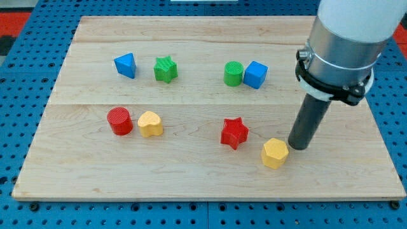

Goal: Move the yellow hexagon towards left side

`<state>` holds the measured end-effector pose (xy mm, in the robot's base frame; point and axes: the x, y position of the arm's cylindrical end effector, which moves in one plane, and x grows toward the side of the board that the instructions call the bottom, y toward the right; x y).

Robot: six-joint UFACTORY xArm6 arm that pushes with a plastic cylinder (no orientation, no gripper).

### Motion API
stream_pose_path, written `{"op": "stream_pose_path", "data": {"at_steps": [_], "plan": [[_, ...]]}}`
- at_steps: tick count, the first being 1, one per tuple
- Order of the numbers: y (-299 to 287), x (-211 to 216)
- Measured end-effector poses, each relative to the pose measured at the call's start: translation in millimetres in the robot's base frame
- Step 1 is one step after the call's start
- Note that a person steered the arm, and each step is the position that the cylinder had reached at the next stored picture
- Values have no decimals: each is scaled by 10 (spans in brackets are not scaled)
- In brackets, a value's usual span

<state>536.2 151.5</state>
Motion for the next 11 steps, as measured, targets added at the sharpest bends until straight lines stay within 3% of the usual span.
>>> {"op": "stream_pose_path", "data": {"at_steps": [1, 2, 4, 5, 6, 7, 10, 11], "plan": [[284, 82], [-296, 65], [-166, 138], [-1046, 138], [-1475, 181], [-1184, 345], [-2441, 387], [-2688, 173]]}}
